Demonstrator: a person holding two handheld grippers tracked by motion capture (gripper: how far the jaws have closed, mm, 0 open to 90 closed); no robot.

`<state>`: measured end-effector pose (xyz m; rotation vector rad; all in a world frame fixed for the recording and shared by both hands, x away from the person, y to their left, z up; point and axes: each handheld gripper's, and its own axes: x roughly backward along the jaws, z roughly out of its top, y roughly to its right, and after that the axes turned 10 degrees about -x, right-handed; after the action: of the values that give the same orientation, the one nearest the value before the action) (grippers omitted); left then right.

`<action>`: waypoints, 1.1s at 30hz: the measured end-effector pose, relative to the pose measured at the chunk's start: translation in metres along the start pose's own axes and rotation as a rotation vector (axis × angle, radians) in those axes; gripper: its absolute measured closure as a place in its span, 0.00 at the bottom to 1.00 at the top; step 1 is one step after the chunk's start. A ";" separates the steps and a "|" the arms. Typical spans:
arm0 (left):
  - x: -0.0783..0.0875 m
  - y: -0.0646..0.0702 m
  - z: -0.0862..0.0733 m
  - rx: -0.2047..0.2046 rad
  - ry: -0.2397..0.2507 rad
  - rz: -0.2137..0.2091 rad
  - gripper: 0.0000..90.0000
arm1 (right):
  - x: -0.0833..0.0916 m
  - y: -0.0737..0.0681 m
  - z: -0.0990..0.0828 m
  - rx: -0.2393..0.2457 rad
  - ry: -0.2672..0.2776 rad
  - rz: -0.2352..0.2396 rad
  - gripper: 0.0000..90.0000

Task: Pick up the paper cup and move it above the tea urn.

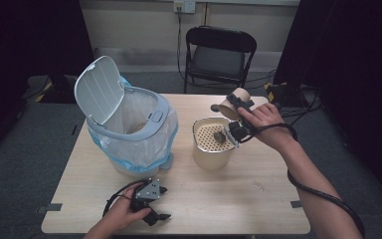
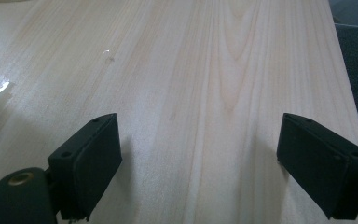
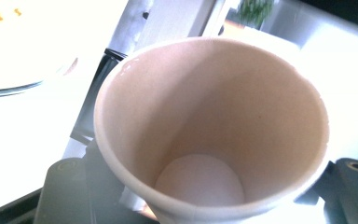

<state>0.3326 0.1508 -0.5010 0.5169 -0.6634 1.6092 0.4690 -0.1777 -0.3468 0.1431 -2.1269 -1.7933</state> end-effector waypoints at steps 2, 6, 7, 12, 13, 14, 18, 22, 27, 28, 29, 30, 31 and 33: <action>0.000 0.000 0.000 0.000 0.000 -0.001 0.14 | -0.001 0.005 -0.007 -0.132 0.018 0.054 0.33; 0.000 0.000 0.000 0.000 -0.001 0.002 0.14 | -0.006 0.007 -0.020 -0.346 0.014 0.119 0.33; 0.000 0.000 0.000 -0.001 -0.002 0.002 0.14 | -0.007 0.007 -0.023 -0.402 0.015 0.136 0.33; 0.001 0.000 0.000 -0.002 -0.008 0.000 0.14 | -0.010 0.006 -0.032 -0.651 0.044 0.205 0.33; 0.000 0.000 0.000 -0.001 -0.004 0.000 0.14 | -0.011 0.006 -0.033 -0.683 0.046 0.221 0.33; 0.000 0.000 0.000 -0.001 -0.006 0.000 0.14 | -0.011 0.006 -0.033 -0.718 0.048 0.229 0.33; 0.000 0.000 0.000 -0.001 -0.002 0.001 0.14 | -0.015 0.004 -0.034 -0.809 0.053 0.279 0.33; 0.000 0.000 0.000 0.000 -0.002 0.001 0.14 | -0.017 0.002 -0.034 -0.860 0.048 0.309 0.33; 0.000 0.000 0.000 0.000 -0.003 0.001 0.14 | -0.019 0.002 -0.039 -0.923 0.042 0.315 0.33; 0.000 0.000 0.000 0.000 -0.005 0.000 0.14 | -0.019 0.002 -0.041 -0.943 0.039 0.312 0.33; 0.000 0.000 0.000 0.000 -0.005 0.000 0.14 | -0.020 0.002 -0.043 -0.977 0.041 0.314 0.32; 0.000 0.000 0.000 0.000 -0.003 0.001 0.14 | -0.020 0.003 -0.046 -1.015 0.042 0.320 0.32; 0.000 0.000 0.000 0.000 -0.003 0.001 0.14 | -0.021 0.003 -0.048 -1.049 0.036 0.325 0.32; 0.000 0.000 0.000 0.000 -0.006 0.000 0.14 | -0.021 0.003 -0.052 -1.087 0.033 0.323 0.32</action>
<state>0.3324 0.1510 -0.5005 0.5216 -0.6680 1.6080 0.5062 -0.2190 -0.3416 -0.4109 -0.8361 -2.3900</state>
